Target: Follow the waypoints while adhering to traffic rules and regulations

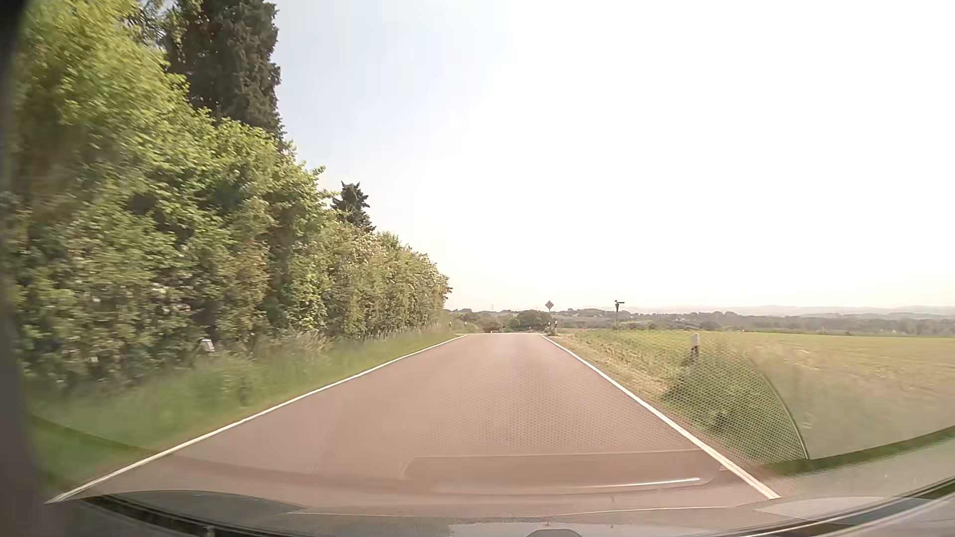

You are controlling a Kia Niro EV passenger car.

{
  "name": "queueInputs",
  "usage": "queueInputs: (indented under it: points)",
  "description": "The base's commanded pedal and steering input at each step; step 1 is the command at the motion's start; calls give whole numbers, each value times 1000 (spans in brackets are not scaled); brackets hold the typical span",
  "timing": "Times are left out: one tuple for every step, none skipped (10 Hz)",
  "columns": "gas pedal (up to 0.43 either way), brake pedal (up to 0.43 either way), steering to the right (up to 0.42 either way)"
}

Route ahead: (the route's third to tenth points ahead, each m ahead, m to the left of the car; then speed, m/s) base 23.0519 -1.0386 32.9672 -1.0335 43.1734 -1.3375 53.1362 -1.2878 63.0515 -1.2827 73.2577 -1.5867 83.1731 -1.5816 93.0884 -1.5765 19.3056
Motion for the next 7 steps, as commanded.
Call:
queueInputs:
  points:
    - [260, 0, 4]
    - [248, 0, 4]
    - [248, 0, 4]
    - [220, 0, 4]
    - [209, 0, 4]
    - [197, 0, 4]
    - [177, 0, 4]
